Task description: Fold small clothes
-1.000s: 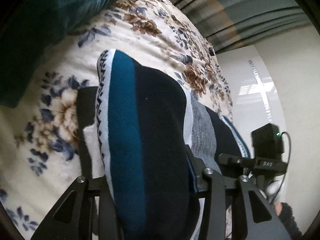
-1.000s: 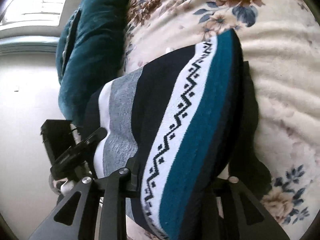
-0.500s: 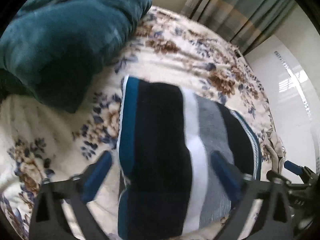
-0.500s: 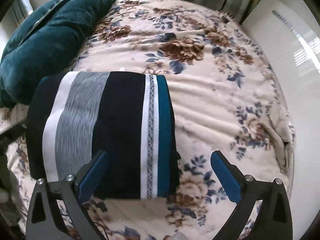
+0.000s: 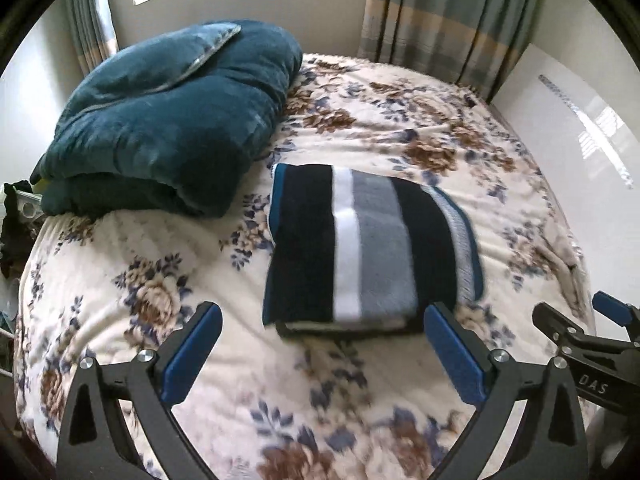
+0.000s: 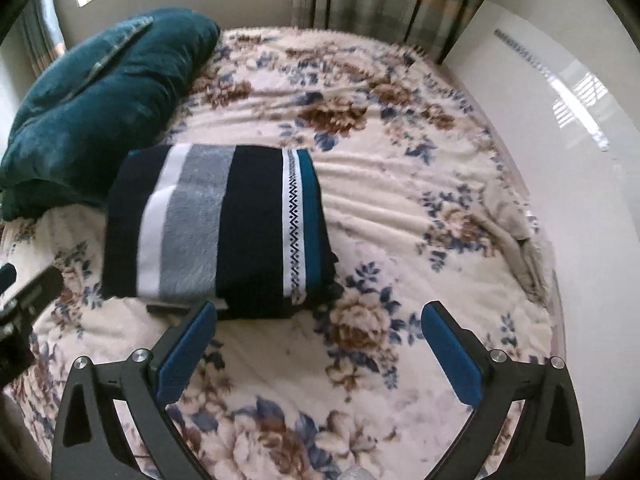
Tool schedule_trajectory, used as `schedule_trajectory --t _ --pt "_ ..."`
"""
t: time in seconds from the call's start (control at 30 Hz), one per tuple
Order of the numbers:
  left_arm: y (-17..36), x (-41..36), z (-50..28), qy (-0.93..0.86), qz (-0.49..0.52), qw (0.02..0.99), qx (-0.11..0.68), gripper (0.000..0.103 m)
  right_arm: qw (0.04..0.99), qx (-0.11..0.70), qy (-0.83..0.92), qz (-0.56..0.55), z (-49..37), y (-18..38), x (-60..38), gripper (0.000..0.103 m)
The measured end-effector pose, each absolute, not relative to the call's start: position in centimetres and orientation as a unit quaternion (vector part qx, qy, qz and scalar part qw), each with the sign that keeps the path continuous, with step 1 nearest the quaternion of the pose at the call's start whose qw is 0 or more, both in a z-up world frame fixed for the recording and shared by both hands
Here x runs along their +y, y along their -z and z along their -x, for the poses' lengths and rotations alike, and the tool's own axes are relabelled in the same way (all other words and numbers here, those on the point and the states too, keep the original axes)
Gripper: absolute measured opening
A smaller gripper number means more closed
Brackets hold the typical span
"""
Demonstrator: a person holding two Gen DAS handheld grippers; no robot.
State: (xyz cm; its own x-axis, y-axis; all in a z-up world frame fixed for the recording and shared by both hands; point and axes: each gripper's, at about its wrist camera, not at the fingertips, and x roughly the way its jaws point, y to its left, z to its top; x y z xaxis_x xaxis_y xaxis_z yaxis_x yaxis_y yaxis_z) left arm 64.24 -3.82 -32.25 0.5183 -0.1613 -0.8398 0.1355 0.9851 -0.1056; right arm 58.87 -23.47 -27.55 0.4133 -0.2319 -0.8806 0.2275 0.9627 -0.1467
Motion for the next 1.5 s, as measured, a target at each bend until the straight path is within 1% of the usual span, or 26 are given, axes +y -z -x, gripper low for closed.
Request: schedule_trajectory --t 0.47,0.73,0.87,1.03,1.23,1.5 --pt "16.6 -3.4 -49.9 0.086 0.003 0.908 0.41 0.103 0.894 0.42 0.155 0.014 -41.6 8.1 -21.7 0.103" --pt "10.5 -3.0 -43.1 0.083 0.008 0.922 0.377 0.103 0.918 0.372 0.134 0.02 -34.3 0.4 -20.0 0.103" --pt "8.2 -2.7 -40.5 0.08 0.006 0.931 0.355 0.103 0.927 0.352 0.125 0.027 -31.3 -2.2 -19.2 0.103" --pt "6.8 -2.6 -38.5 0.076 0.005 0.937 0.34 0.103 0.932 0.34 0.121 0.024 -29.1 -4.1 -19.0 0.103" --pt "6.4 -2.2 -37.1 0.074 0.019 0.937 0.34 0.103 0.936 0.327 0.122 0.029 -27.6 -5.5 -18.9 0.103" --pt "6.4 -2.2 -36.7 0.074 0.019 0.938 0.337 0.103 0.937 0.328 0.12 0.028 -27.2 -5.9 -19.0 0.103"
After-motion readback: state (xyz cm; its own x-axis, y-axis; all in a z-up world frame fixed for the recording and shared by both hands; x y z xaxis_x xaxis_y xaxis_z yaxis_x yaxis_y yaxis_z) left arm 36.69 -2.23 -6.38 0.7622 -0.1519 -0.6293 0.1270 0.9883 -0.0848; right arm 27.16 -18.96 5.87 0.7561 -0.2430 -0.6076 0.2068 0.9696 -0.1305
